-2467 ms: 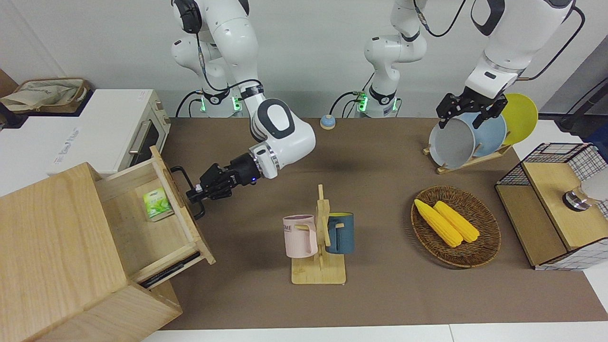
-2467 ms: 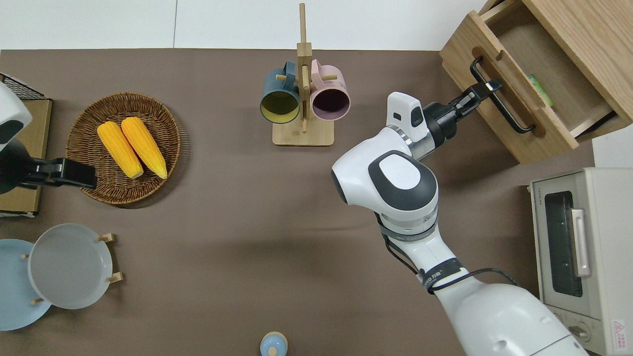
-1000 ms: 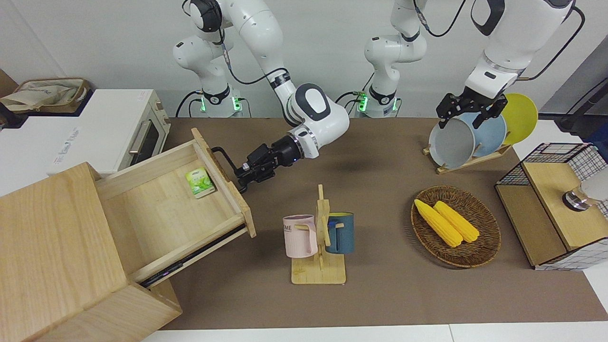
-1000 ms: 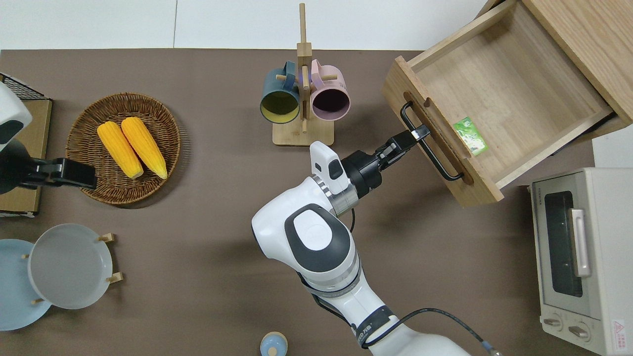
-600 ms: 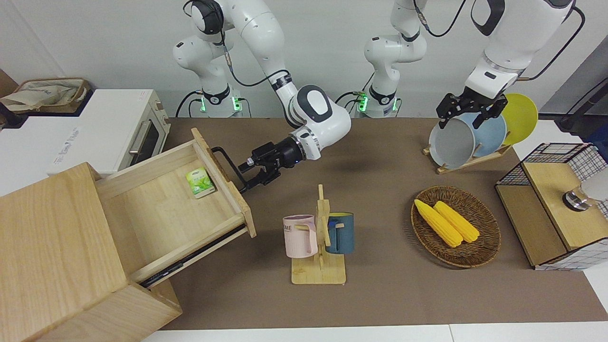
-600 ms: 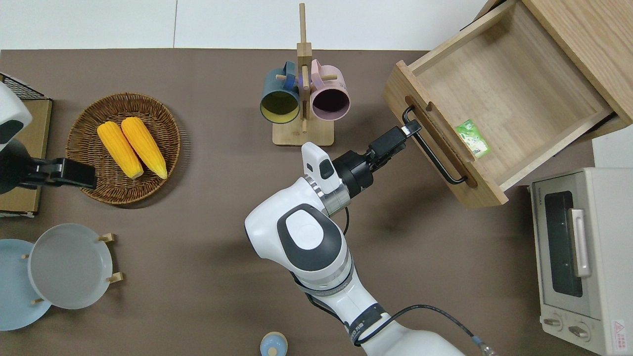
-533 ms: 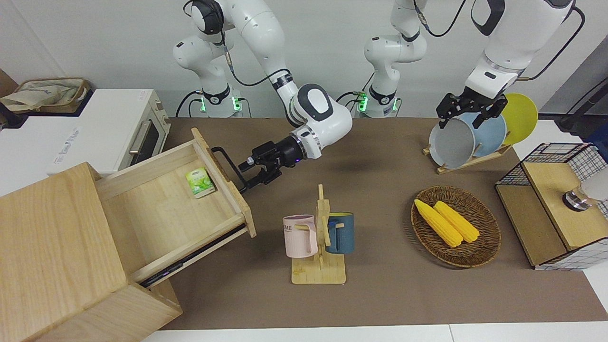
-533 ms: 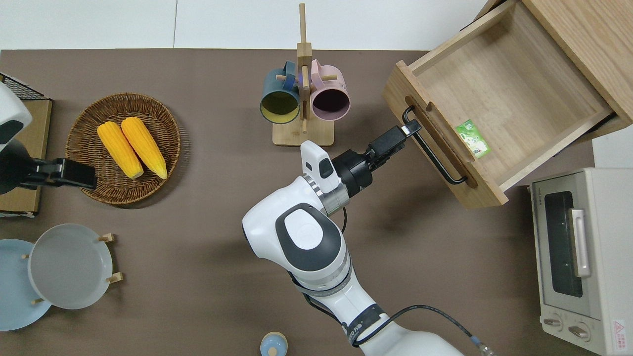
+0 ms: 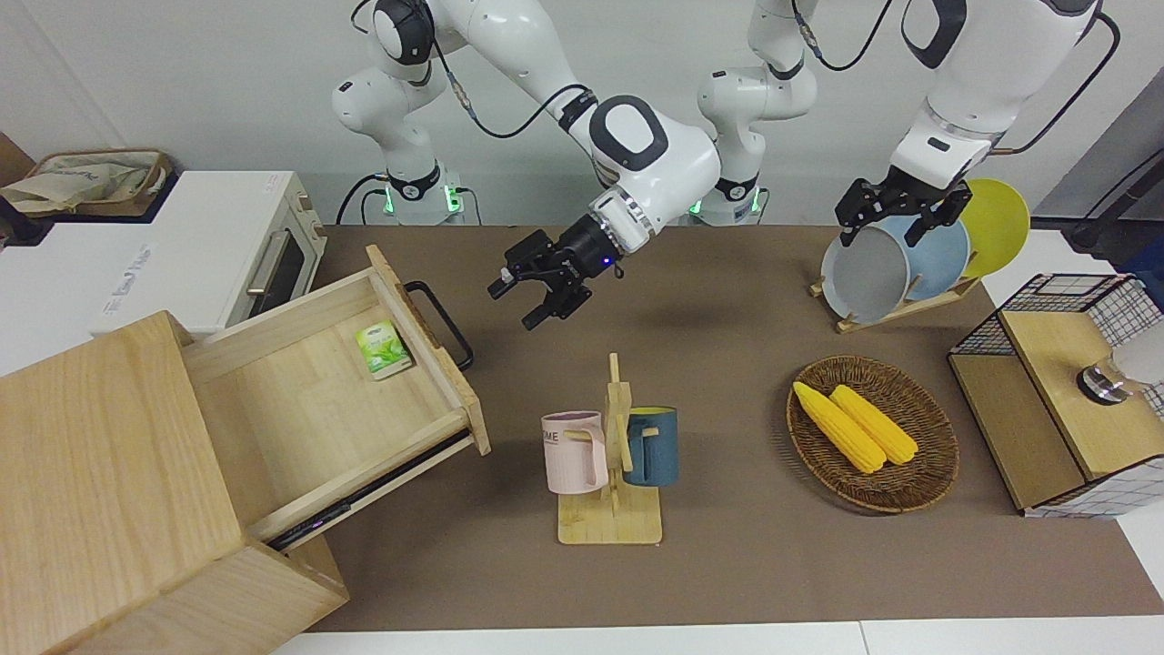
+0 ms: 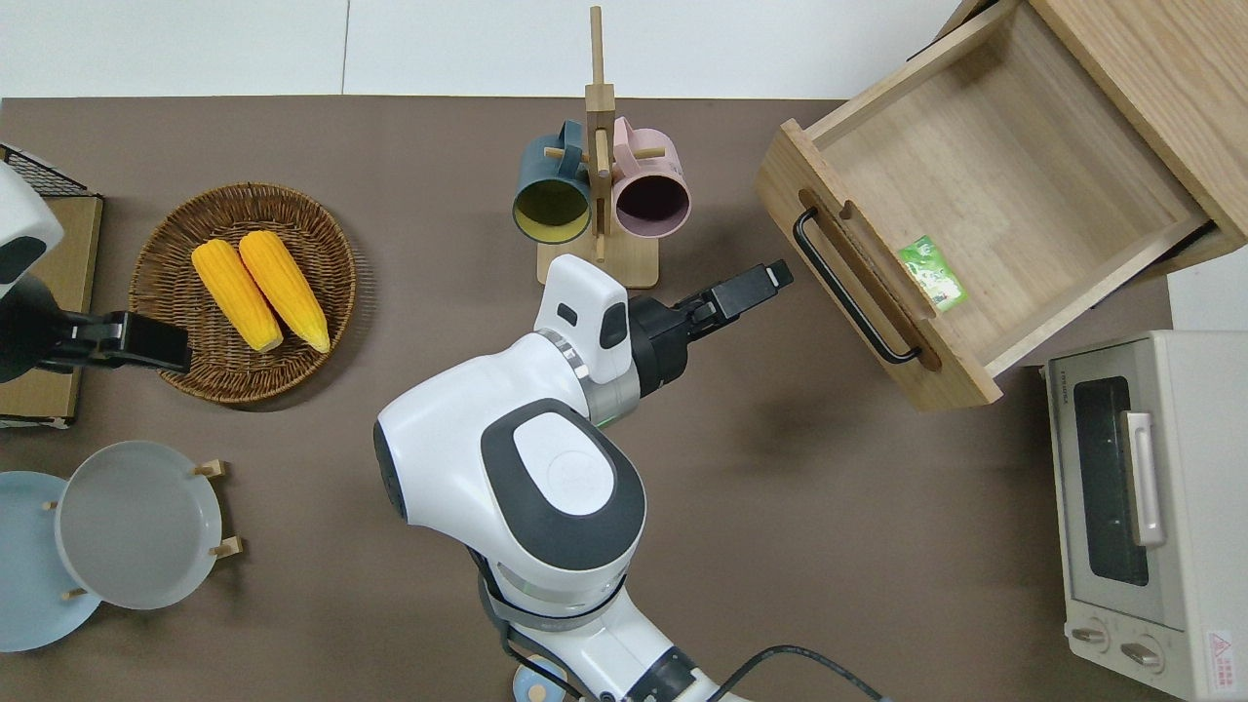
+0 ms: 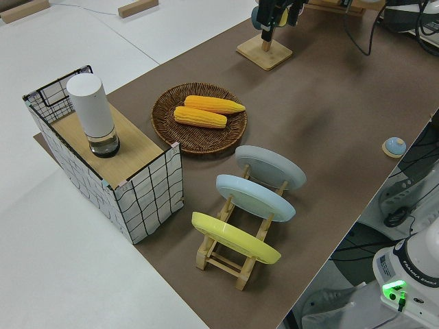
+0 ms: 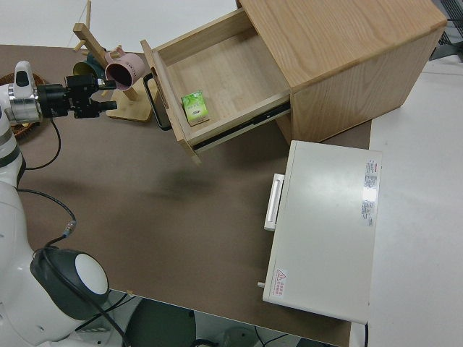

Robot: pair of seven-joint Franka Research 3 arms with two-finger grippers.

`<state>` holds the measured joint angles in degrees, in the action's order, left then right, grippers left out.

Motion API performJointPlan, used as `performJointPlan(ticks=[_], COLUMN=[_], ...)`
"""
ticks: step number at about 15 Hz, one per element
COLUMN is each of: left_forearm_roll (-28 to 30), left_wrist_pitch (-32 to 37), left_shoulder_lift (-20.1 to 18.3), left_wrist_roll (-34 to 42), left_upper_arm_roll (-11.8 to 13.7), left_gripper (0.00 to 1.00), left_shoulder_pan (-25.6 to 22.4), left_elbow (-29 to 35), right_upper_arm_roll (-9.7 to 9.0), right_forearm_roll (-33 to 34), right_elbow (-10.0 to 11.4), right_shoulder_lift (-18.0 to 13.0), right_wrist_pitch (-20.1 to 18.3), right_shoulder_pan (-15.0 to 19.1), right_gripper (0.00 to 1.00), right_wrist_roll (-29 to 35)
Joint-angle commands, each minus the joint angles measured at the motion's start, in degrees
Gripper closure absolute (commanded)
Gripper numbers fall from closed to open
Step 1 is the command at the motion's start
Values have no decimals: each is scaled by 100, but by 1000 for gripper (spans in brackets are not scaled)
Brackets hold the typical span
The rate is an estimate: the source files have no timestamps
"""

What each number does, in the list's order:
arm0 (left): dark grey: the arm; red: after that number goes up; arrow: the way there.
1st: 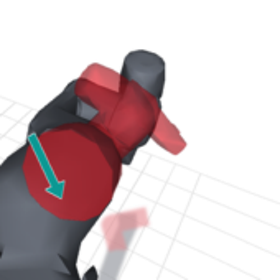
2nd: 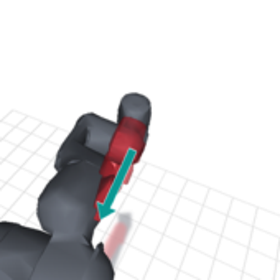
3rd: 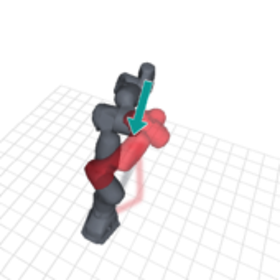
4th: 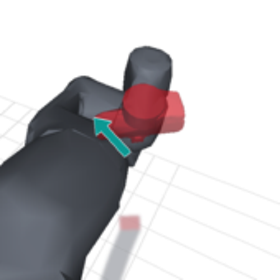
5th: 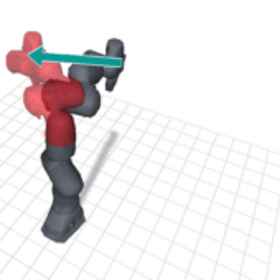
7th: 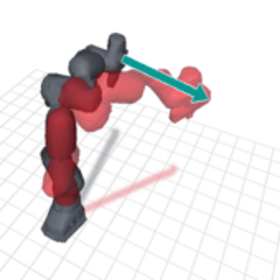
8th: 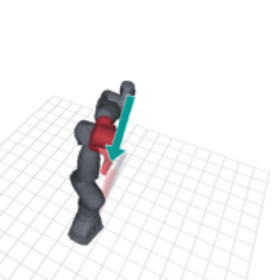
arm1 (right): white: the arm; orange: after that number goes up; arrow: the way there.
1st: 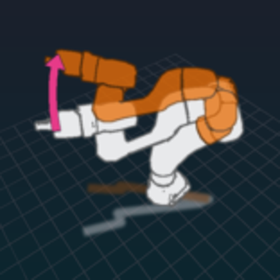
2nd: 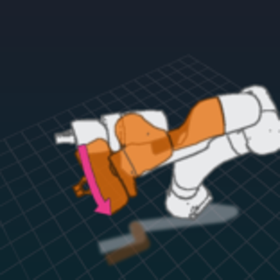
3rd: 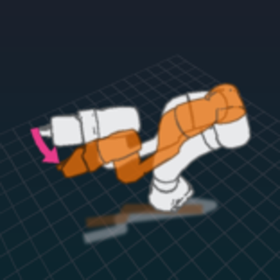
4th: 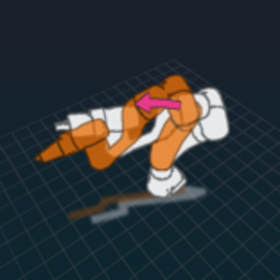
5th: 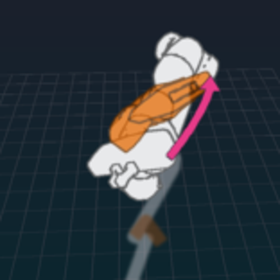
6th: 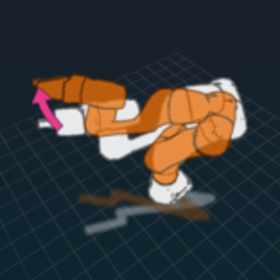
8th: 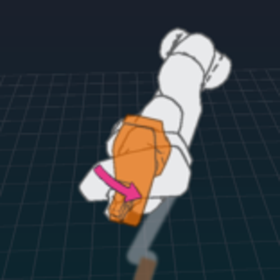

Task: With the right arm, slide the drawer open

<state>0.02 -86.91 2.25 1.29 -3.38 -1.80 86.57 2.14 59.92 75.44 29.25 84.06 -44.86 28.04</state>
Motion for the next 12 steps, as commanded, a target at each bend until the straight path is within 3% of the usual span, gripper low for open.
performJointPlan(ticks=[1,7,12], left_forearm_roll=[-98,-98,-98], left_wrist_pitch=[113,113,113], left_shoulder_lift=[65,65,65], left_wrist_roll=[56,56,56], left_upper_arm_roll=[-40,-40,-40], left_gripper=[7,7,7], left_shoulder_pan=[-31,-31,-31], left_elbow=[-149,-149,-140], right_upper_arm_roll=[14,5,14], right_forearm_roll=[-1206,-3790,-5277], right_elbow=[-337,-328,-171], right_shoulder_lift=[-374,-1649,-2309], right_wrist_pitch=[-13,49,-117], right_shoulder_pan=[170,1399,2585], right_gripper=[17,17,15], right_wrist_roll=[-26,-122,-858])
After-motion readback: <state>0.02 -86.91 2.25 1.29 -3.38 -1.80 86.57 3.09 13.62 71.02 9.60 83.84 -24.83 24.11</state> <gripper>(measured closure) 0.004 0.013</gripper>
